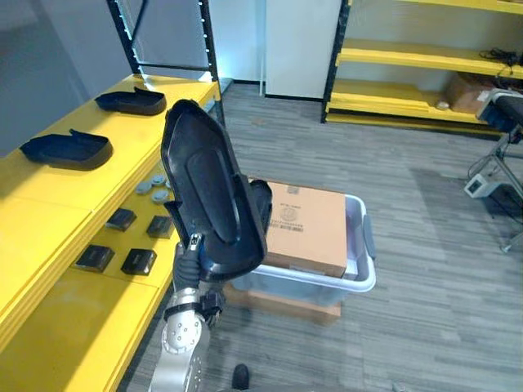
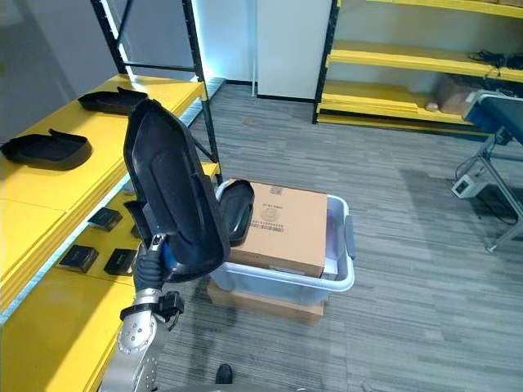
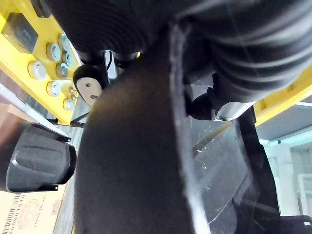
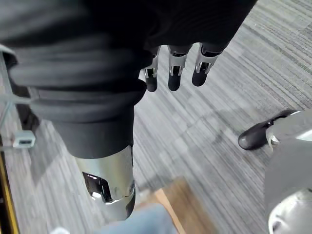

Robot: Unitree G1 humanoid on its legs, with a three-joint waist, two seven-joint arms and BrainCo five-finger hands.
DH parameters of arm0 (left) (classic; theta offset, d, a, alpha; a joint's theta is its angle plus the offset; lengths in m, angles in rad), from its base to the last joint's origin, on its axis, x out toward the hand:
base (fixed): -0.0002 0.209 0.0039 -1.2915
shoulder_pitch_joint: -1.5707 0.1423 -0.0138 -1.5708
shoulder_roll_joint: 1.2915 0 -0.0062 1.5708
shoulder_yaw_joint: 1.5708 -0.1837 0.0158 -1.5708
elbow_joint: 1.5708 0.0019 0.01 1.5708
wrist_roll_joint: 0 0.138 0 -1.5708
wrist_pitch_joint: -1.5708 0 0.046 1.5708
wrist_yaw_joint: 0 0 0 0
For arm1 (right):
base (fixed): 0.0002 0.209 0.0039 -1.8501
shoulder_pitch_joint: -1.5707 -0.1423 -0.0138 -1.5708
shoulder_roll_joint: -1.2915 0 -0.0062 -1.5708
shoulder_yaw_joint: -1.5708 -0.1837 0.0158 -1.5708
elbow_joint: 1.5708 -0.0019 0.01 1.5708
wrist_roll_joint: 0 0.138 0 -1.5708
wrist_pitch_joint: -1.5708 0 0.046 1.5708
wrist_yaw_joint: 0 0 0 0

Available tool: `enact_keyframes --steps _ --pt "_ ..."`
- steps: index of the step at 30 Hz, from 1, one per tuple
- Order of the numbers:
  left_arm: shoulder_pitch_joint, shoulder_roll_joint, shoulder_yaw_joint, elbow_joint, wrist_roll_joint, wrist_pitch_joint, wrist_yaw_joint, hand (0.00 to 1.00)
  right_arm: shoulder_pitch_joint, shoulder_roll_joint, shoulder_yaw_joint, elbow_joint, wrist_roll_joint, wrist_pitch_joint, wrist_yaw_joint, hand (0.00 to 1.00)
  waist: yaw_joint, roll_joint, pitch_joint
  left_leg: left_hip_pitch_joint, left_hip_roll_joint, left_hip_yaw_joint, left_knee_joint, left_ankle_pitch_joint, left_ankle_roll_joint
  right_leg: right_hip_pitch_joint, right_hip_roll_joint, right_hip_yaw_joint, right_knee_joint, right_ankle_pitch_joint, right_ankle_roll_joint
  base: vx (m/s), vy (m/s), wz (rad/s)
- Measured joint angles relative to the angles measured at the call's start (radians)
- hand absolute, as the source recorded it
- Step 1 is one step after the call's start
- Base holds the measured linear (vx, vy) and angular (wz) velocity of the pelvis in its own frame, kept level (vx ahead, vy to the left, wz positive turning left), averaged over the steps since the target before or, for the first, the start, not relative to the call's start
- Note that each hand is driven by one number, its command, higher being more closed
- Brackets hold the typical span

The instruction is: Walk over and take plastic housings, then place them on the shelf

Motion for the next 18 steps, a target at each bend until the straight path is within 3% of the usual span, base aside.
enact_keyframes --steps 2,3,4,5,6,7,8,9,11,14,16,17,18 --pt "0.011 -0.02 -0.003 -0.034 -0.006 -0.002 -0.011 1.0 -0.008 0.011 0.051 -0.014 -0.001 -0.001 -0.002 0.0 0.008 0.007 0.021 -0.071 -0.006 -0.016 0.055 -0.001 0.003 -0.013 -0.018 -0.107 0.071 -0.04 0.0 -0.03 -0.037 1.42" --pt "0.012 -0.026 -0.003 -0.041 -0.006 -0.002 -0.015 1.0 -0.008 0.014 0.059 -0.019 -0.001 -0.002 -0.002 0.0 0.009 0.007 0.026 -0.096 -0.008 -0.009 0.071 -0.01 0.024 -0.014 -0.024 -0.151 0.09 -0.05 -0.001 0.01 -0.026 1.81" --pt "0.009 -0.033 -0.003 -0.045 -0.006 -0.003 -0.016 1.0 -0.007 0.026 0.064 -0.019 -0.002 -0.002 -0.003 0.0 0.016 -0.009 0.033 -0.128 -0.014 0.062 0.093 -0.074 0.125 -0.009 -0.045 -0.24 0.089 -0.053 -0.002 0.02 -0.004 1.87" --pt "0.007 -0.033 -0.001 -0.045 -0.007 -0.004 -0.016 1.0 -0.014 0.036 0.065 -0.02 -0.004 -0.005 -0.003 0.0 0.018 -0.032 0.045 -0.156 -0.001 0.184 0.134 -0.094 0.152 -0.006 -0.075 -0.291 0.084 -0.055 -0.001 0.07 0.019 2.05" --pt "0.009 -0.051 0.001 -0.046 -0.01 -0.007 -0.014 1.0 -0.036 0.025 0.071 -0.025 -0.018 -0.005 -0.004 0.0 0.03 -0.009 0.051 -0.191 0.05 0.364 0.227 -0.102 0.163 0.003 -0.089 -0.349 0.104 -0.065 0.006 0.12 0.064 1.66" --pt "0.009 -0.062 -0.001 -0.045 -0.027 -0.007 -0.014 1.0 -0.039 0.009 0.072 -0.051 -0.037 -0.003 -0.003 0.0 0.037 0.007 0.059 -0.18 0.11 0.541 0.277 -0.095 0.155 0.02 -0.088 -0.394 0.125 -0.077 0.023 0.15 0.069 1.39" --pt "0.005 -0.064 -0.001 -0.045 -0.029 -0.007 -0.014 1.0 -0.044 0.006 0.073 -0.057 -0.041 -0.002 -0.003 0.0 0.037 0.01 0.061 -0.175 0.125 0.592 0.282 -0.079 0.136 0.033 -0.099 -0.419 0.139 -0.087 0.035 0.14 0.083 1.12" --pt "0.005 -0.067 -0.005 -0.046 -0.032 -0.014 -0.015 1.0 -0.062 0.004 0.077 -0.058 -0.045 0.0 -0.003 0.0 0.049 0.013 0.061 -0.162 0.101 0.593 0.284 -0.078 0.131 0.043 -0.127 -0.438 0.16 -0.089 0.037 0.1 0.089 0.84" --pt "0.001 -0.063 -0.006 -0.046 -0.047 -0.033 -0.017 1.0 -0.09 0.01 0.097 -0.06 -0.071 0.0 -0.002 0.0 0.046 -0.007 0.066 -0.175 0.064 0.561 0.309 -0.118 0.125 0.064 -0.145 -0.44 0.157 -0.101 0.044 0.09 0.104 0.6" --pt "-0.014 -0.055 -0.01 -0.04 -0.065 -0.035 -0.022 1.0 -0.141 0.041 0.112 -0.056 -0.103 0.023 -0.002 0.0 0.056 -0.032 0.078 -0.205 0.046 0.551 0.418 -0.214 0.135 0.09 -0.186 -0.448 0.186 -0.119 0.034 0.09 0.106 0.23" --pt "-0.017 -0.059 -0.02 -0.038 -0.064 -0.034 -0.023 1.0 -0.137 0.045 0.116 -0.059 -0.127 0.035 -0.002 0.0 0.046 -0.034 0.08 -0.193 0.019 0.522 0.448 -0.258 0.146 0.07 -0.26 -0.417 0.352 -0.102 -0.02 0.23 0.21 0.44" --pt "-0.028 -0.047 -0.047 -0.039 -0.063 -0.034 -0.023 1.0 -0.134 0.045 0.132 -0.063 -0.142 0.043 -0.003 0.0 0.045 -0.031 0.09 -0.163 0.001 0.495 0.456 -0.282 0.159 0.017 -0.304 -0.316 0.519 -0.052 -0.15 0.29 0.241 0.75" --pt "-0.039 -0.034 -0.066 -0.04 -0.062 -0.035 -0.023 1.0 -0.123 0.047 0.152 -0.065 -0.151 0.045 -0.003 0.0 0.042 -0.035 0.098 -0.132 -0.007 0.457 0.453 -0.299 0.161 -0.055 -0.308 -0.149 0.675 -0.011 -0.184 0.26 0.196 0.78"
